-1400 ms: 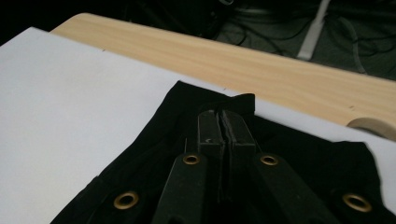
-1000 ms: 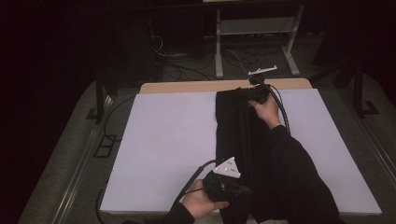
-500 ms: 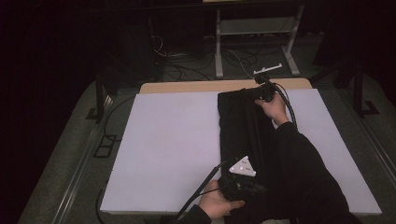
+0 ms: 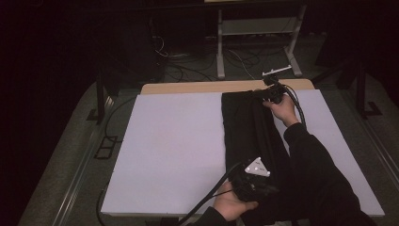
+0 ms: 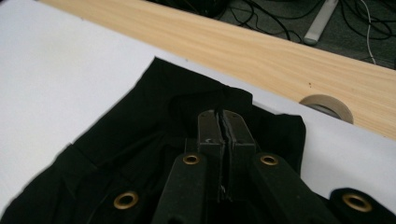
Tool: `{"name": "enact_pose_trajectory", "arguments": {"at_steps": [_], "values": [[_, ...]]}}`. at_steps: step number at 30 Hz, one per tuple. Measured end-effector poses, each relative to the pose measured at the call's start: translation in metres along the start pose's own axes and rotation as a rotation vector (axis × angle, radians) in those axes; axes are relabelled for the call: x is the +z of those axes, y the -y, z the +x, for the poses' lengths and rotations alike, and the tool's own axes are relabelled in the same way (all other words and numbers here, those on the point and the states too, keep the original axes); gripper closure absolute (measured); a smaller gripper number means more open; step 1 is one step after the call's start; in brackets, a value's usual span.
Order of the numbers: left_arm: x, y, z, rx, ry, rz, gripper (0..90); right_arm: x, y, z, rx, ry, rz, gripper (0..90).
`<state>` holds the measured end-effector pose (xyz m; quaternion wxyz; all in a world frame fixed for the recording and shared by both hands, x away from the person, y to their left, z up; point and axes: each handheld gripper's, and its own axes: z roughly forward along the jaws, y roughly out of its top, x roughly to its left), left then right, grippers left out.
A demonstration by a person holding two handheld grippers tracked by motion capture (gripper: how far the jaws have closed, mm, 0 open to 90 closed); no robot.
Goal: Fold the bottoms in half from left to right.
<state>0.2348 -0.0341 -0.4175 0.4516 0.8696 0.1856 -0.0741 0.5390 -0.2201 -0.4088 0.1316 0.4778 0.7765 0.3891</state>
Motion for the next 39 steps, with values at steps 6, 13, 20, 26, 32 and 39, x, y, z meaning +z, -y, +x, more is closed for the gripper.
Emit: {"name": "enact_pose_trajectory", "arguments": {"at_steps": [6,13,20,26,32,39], "values": [[0.017,-0.006,-0.002,-0.045,0.009,0.013,88.6,-0.005,0.002,-0.004,-0.005,0.026,0.0,86.0],[0.035,-0.01,-0.003,-0.075,0.009,0.02,88.5,-0.008,0.002,-0.012,-0.037,0.035,-0.018,86.1],[0.048,-0.016,-0.002,-0.103,0.009,0.035,88.4,-0.008,0.004,-0.02,-0.058,0.039,-0.029,86.0],[0.057,-0.021,-0.001,-0.128,0.008,0.038,88.4,-0.004,0.003,-0.016,-0.096,0.031,-0.036,86.0],[0.072,-0.027,0.002,-0.156,0.012,0.037,88.3,0.001,0.003,-0.014,-0.098,0.033,-0.03,86.0],[0.084,-0.031,0.007,-0.207,0.015,0.02,88.3,0.006,0.004,-0.019,-0.1,0.031,-0.035,86.0]]}}
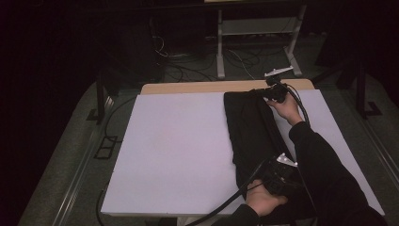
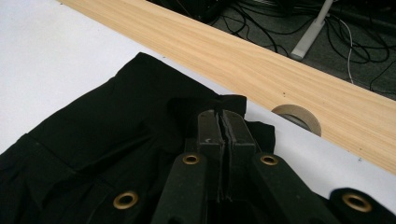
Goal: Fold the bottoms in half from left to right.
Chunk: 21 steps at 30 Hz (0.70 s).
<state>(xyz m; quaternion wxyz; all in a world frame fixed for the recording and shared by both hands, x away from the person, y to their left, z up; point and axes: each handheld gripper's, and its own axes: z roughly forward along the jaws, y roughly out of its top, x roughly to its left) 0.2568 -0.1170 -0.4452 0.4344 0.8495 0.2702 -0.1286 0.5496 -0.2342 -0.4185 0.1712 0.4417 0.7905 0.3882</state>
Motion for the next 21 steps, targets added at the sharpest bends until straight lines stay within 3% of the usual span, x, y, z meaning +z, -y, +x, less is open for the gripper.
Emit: {"name": "enact_pose_trajectory", "arguments": {"at_steps": [6,10,13,16,17,20,21], "values": [[0.009,-0.001,0.003,-0.024,-0.005,0.011,88.3,0.005,0.003,-0.005,0.028,0.004,-0.009,86.0],[0.011,-0.001,0.005,-0.031,-0.006,0.012,88.0,0.009,0.002,-0.005,0.013,0.009,-0.008,86.0],[0.013,-0.002,0.007,-0.035,-0.017,0.017,87.3,0.011,0.004,-0.006,0.049,0.012,-0.001,85.9],[0.014,-0.002,0.008,-0.037,0.009,0.006,84.3,0.013,0.005,-0.008,0.047,0.026,0.004,85.0],[0.014,-0.001,0.007,-0.032,0.016,-0.004,79.6,0.013,0.005,-0.009,0.056,0.023,0.005,82.8],[0.011,0.0,0.005,-0.024,-0.008,-0.031,67.0,0.011,0.007,-0.016,0.18,-0.008,0.017,63.6],[0.008,0.001,0.006,-0.019,0.001,-0.043,57.3,0.007,0.008,-0.018,0.235,-0.018,0.001,54.7]]}}
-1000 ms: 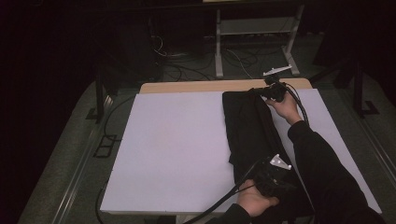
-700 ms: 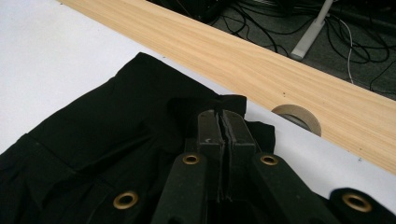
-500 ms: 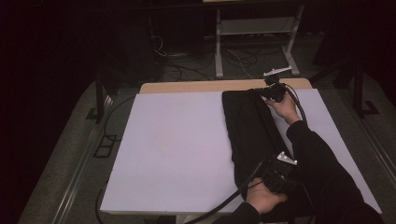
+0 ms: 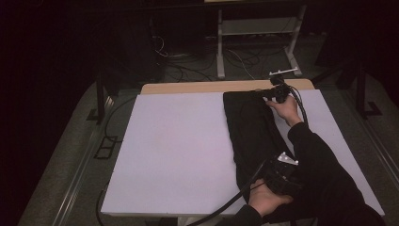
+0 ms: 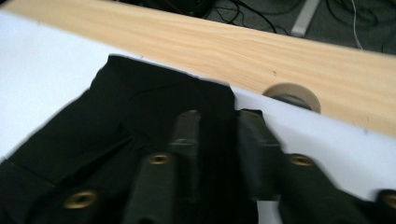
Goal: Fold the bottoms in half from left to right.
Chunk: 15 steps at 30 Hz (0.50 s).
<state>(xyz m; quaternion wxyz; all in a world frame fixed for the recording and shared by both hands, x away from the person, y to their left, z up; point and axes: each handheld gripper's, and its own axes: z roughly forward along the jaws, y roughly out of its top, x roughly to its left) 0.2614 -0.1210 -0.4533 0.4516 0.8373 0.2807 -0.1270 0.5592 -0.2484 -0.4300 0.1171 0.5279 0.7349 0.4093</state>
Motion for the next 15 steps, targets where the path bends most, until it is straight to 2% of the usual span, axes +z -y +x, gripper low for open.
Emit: {"name": "enact_pose_trajectory", "arguments": {"at_steps": [1,2,3,6,8,9,11,15], "values": [[-0.002,0.0,0.0,0.003,0.002,-0.007,57.3,0.0,0.0,0.0,0.0,0.0,0.0,54.7],[-0.006,0.0,0.0,0.011,-0.003,-0.02,53.5,-0.002,0.0,-0.001,0.016,-0.011,-0.009,51.9],[-0.009,0.0,0.0,0.013,-0.008,-0.027,49.6,-0.006,-0.001,-0.002,0.032,-0.029,-0.023,45.1],[-0.027,-0.002,0.002,0.03,-0.037,-0.067,39.8,-0.019,-0.003,-0.004,0.054,-0.053,-0.039,32.8],[-0.039,-0.006,0.006,0.043,-0.031,-0.099,31.0,-0.036,-0.005,-0.005,0.046,-0.063,-0.049,23.4],[-0.044,-0.008,0.007,0.041,-0.037,-0.115,31.0,-0.036,-0.005,-0.005,0.046,-0.063,-0.049,23.4],[-0.056,-0.012,0.012,0.054,-0.052,-0.148,27.2,-0.046,-0.004,-0.005,0.033,-0.091,-0.061,15.4],[-0.078,-0.016,0.018,0.09,-0.097,-0.207,17.5,-0.064,0.0,-0.002,0.023,-0.095,-0.08,11.5]]}}
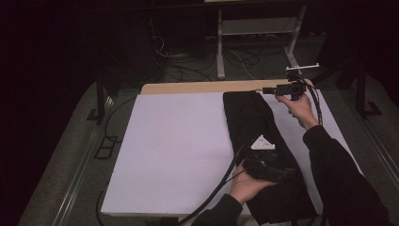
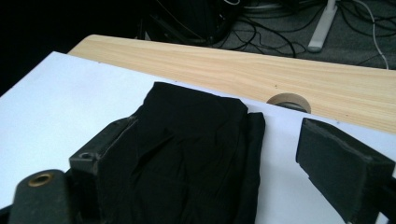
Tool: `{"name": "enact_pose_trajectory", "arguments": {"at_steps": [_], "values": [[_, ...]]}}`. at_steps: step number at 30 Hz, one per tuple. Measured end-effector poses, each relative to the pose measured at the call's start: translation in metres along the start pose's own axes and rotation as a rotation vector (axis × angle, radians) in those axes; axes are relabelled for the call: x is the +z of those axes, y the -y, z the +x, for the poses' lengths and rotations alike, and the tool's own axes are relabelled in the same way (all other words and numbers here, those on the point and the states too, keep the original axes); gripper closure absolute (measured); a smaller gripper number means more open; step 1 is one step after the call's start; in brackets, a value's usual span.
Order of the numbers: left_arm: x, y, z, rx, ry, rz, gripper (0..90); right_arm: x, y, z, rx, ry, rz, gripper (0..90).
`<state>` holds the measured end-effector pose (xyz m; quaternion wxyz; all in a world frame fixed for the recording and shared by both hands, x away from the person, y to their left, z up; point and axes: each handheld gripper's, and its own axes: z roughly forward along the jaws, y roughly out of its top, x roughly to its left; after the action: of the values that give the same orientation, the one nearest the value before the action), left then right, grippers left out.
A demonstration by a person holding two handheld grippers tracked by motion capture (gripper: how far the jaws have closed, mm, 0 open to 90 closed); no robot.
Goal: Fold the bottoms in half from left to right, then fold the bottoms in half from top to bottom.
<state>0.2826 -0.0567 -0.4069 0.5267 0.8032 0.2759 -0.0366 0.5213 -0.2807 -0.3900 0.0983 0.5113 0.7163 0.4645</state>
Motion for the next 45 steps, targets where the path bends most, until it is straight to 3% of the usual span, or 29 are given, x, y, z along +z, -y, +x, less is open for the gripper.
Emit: {"name": "enact_pose_trajectory", "arguments": {"at_steps": [3,7,15,24,45], "values": [[-0.01,-0.002,0.007,0.022,-0.03,-0.008,9.4,-0.007,0.006,0.0,0.001,-0.029,-0.022,0.4],[-0.017,-0.003,0.015,0.046,-0.053,0.019,0.0,-0.008,0.016,-0.002,-0.004,-0.005,-0.009,0.4],[-0.021,-0.002,0.029,0.059,-0.049,0.024,0.0,-0.007,0.031,-0.011,0.01,-0.013,0.003,0.4],[-0.029,-0.004,0.045,0.078,-0.096,0.037,0.0,-0.011,0.036,-0.016,0.016,-0.011,0.015,0.4],[-0.048,-0.006,0.076,0.077,-0.168,0.039,0.0,-0.022,0.037,-0.004,-0.04,0.0,0.001,0.4]]}}
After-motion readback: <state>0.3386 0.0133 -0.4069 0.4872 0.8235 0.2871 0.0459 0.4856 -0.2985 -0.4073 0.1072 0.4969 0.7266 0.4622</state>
